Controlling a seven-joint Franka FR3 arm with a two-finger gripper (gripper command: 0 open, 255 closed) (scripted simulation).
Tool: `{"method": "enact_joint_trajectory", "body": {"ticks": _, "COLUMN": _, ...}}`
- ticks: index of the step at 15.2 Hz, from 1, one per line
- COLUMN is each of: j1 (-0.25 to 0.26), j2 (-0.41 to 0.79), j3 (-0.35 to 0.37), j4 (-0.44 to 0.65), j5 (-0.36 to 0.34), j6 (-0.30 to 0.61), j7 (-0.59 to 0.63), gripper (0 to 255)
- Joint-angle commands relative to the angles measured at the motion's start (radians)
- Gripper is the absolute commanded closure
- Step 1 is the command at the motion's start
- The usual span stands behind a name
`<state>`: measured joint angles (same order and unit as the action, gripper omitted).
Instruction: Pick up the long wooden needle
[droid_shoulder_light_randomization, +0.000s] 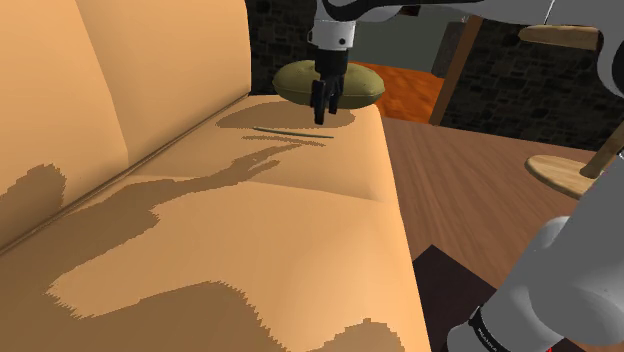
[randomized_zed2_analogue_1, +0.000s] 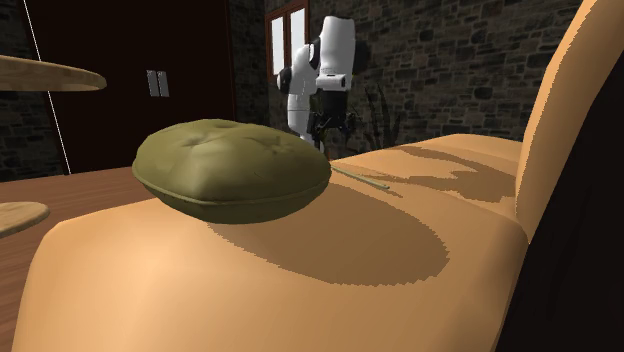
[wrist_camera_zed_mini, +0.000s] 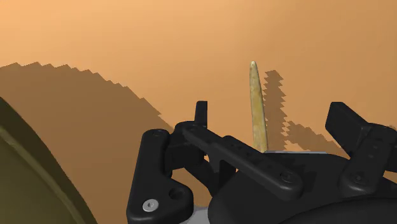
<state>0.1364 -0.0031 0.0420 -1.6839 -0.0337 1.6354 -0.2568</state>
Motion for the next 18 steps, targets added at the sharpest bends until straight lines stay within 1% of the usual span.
{"method": "enact_joint_trajectory", "body": {"ticks": 1, "j1": 0.014, "j2": 0.089, "j3": 0.014, "j4": 0.108, "j5": -0.020, "j6": -0.030, "j7": -0.023, "gripper": 0}}
{"method": "enact_joint_trajectory", "body": {"ticks": 6, "j1": 0.059, "j2": 0.319, "j3": 0.045, "j4": 0.386, "j5": -0.078, "j6": -0.106, "j7": -0.077, "gripper": 0}}
{"method": "enact_joint_trajectory", "body": {"ticks": 7, "j1": 0.066, "j2": 0.347, "j3": 0.048, "j4": 0.423, "j5": -0.085, "j6": -0.118, "j7": -0.083, "gripper": 0}}
{"method": "enact_joint_trajectory", "body": {"ticks": 14, "j1": 0.062, "j2": 0.329, "j3": 0.047, "j4": 0.300, "j5": -0.084, "j6": -0.015, "j7": -0.075, "gripper": 0}}
{"method": "enact_joint_trajectory", "body": {"ticks": 16, "j1": 0.061, "j2": 0.328, "j3": 0.047, "j4": 0.291, "j5": -0.084, "j6": -0.007, "j7": -0.075, "gripper": 0}}
{"method": "enact_joint_trajectory", "body": {"ticks": 17, "j1": 0.062, "j2": 0.327, "j3": 0.048, "j4": 0.291, "j5": -0.084, "j6": -0.007, "j7": -0.074, "gripper": 255}}
{"method": "enact_joint_trajectory", "body": {"ticks": 18, "j1": 0.062, "j2": 0.328, "j3": 0.047, "j4": 0.292, "j5": -0.084, "j6": -0.007, "j7": -0.074, "gripper": 255}}
